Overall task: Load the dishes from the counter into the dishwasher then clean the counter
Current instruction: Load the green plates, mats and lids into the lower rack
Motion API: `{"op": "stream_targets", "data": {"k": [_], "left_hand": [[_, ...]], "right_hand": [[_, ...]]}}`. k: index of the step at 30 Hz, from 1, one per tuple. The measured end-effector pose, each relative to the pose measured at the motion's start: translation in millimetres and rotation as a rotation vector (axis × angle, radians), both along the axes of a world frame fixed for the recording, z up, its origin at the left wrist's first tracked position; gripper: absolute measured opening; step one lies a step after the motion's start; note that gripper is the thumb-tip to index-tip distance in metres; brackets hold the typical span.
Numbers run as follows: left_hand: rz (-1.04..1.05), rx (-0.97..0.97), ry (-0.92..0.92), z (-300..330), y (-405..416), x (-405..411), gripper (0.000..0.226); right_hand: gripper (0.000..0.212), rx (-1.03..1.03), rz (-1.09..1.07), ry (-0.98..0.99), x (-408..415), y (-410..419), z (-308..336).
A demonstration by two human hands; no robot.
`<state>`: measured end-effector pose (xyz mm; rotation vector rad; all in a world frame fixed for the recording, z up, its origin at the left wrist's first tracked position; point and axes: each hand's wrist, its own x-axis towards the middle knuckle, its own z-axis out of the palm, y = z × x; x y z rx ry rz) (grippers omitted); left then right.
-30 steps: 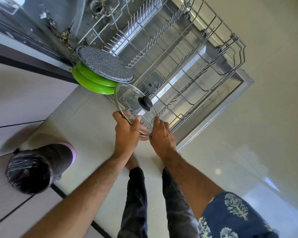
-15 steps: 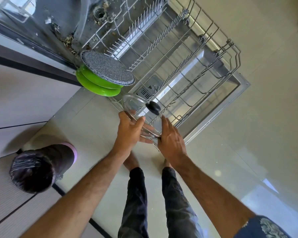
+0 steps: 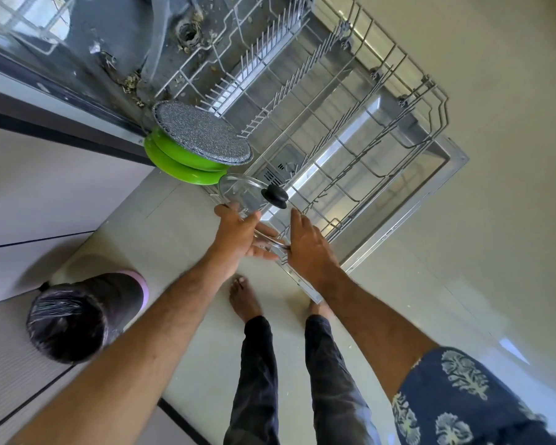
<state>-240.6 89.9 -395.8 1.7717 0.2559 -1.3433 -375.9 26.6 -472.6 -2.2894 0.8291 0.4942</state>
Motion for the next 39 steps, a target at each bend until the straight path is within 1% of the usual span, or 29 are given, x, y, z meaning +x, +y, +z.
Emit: {"op": "stream_targets", "data": {"k": [5,10,14,20,25,30,32,35,37,39], "left_hand": [[0.165,0.01,-0.028,-13.0,7.1,-13.7,0.028],[0.228,-0.002,-0.065,-21.4,11.5,-25.8,0.03],[0.239,-0.028,-0.11,-25.5,12.6,-34.5,0.031],[0.243,-0.003,-0.141,-32.1,14.0,-40.1,0.037],[0.141,0.07,-0.228,-36.7,28.4,-26.3,0.039],[0.158,0.085,-0.247,-33.2,39.3,-4.9,0.057],[0.148,0.07,-0.257,-28.0,42.2,-0.4,0.054],[0.155,0.058,-0.272,-21.9,43.5,1.0,0.043],[0.155,0.066,-0.27,-20.7,45.6,0.9,0.034],[0.112,0.096,-0.288,-19.7,49.9,-1.4,0.028]], "right_hand": [[0.087,-0.022,0.057,-0.071,0.6,-6.4,-19.3],[0.087,0.012,0.069,-0.1,-4.3,-7.9,-30.1],[0.092,0.016,0.144,-0.109,-5.1,-17.3,-36.9],[0.091,0.086,0.146,-0.098,-3.2,-24.1,-39.1],[0.091,0.14,0.102,-0.089,-11.4,-28.8,-40.9],[0.094,0.179,0.005,-0.094,-32.2,-32.8,-25.3],[0.094,0.193,0.005,-0.085,-34.6,-34.2,-18.2],[0.09,0.197,-0.007,-0.06,-36.2,-35.3,-8.6],[0.087,0.168,0.021,-0.06,-34.7,-33.4,-0.4],[0.085,0.156,0.066,-0.063,-31.5,-30.0,10.1]]}}
